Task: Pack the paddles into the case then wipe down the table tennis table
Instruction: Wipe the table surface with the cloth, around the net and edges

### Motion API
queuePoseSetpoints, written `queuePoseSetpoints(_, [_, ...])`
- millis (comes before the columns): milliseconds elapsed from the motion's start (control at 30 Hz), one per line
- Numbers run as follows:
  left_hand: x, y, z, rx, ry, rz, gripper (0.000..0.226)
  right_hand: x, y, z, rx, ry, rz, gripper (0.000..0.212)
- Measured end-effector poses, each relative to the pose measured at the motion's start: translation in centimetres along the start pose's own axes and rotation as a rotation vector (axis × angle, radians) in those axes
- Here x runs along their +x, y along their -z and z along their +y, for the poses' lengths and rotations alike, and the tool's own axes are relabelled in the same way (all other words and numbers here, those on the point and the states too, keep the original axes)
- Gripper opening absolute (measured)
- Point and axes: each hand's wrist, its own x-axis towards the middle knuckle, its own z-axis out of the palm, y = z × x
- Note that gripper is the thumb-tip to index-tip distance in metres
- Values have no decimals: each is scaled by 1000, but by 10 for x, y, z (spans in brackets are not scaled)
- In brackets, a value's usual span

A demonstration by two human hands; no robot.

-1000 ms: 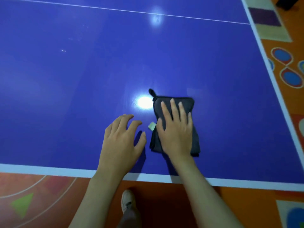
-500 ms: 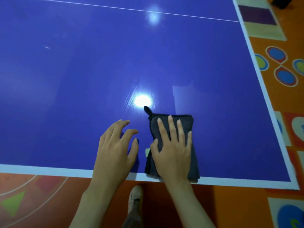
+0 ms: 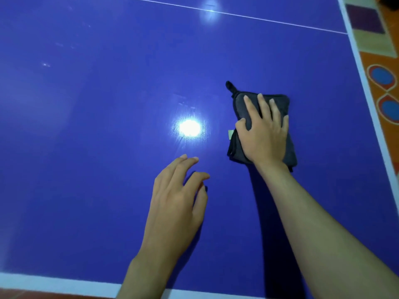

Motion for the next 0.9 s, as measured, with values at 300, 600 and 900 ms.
queuePoseSetpoints(300, [-27, -9, 23, 80, -13, -2, 22, -52, 7, 16, 45, 53, 9, 62])
queuePoseSetpoints(600, [-85, -18, 81, 68, 69, 59, 18, -245, 40, 59, -6, 59, -33, 64])
queuePoseSetpoints(900, [-100, -28, 107, 58, 12, 41, 27, -294, 49, 79, -30, 19, -37, 71])
